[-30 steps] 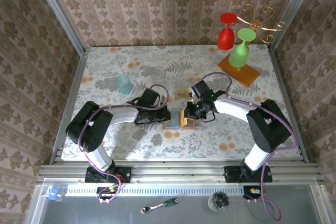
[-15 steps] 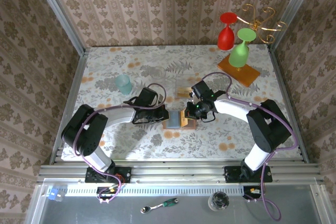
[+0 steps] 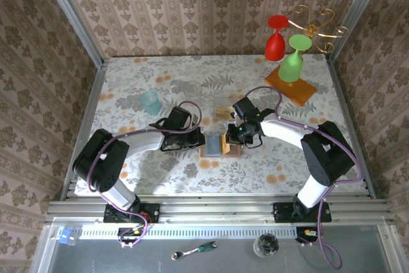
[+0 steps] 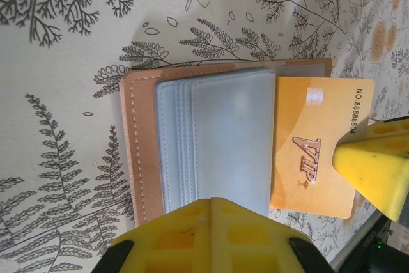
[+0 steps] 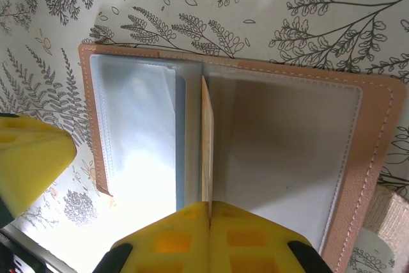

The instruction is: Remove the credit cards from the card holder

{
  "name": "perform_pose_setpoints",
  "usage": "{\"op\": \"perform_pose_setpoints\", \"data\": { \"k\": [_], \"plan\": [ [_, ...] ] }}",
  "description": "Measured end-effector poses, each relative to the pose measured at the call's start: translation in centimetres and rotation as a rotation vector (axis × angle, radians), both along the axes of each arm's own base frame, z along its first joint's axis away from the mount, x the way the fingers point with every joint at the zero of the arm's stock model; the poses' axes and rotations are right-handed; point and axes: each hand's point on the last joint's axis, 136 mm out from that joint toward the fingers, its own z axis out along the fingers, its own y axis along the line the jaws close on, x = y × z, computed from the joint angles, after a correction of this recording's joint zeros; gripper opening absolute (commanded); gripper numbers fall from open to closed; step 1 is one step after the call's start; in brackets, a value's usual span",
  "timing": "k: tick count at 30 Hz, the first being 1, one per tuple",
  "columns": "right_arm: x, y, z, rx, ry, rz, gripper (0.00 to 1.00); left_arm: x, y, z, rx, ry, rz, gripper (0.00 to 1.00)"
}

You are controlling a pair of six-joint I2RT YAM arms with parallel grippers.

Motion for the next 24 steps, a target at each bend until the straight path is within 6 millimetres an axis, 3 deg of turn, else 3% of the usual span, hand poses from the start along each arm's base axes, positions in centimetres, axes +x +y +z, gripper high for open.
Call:
{"op": "perform_pose_setpoints", "data": {
  "k": [14,20,24],
  "plan": [
    [1.9,-0.9,3.7,-0.042,-0.096,0.097,0.07,-0.7,1.6,1.3,-0.01,-0.047,0.029,0.01],
    [3.2,-0.9,5.9,-0.092,-0.189,0.279,0.06,-1.2,2.3,1.3,-0.006,-0.053,0.043,0.01],
    [4.0,-1.0,5.9,-0.151,-0.25,0.436,0.05,-1.4,2.7,1.5,-0.007,-0.061,0.061,0.01]
  ]
}}
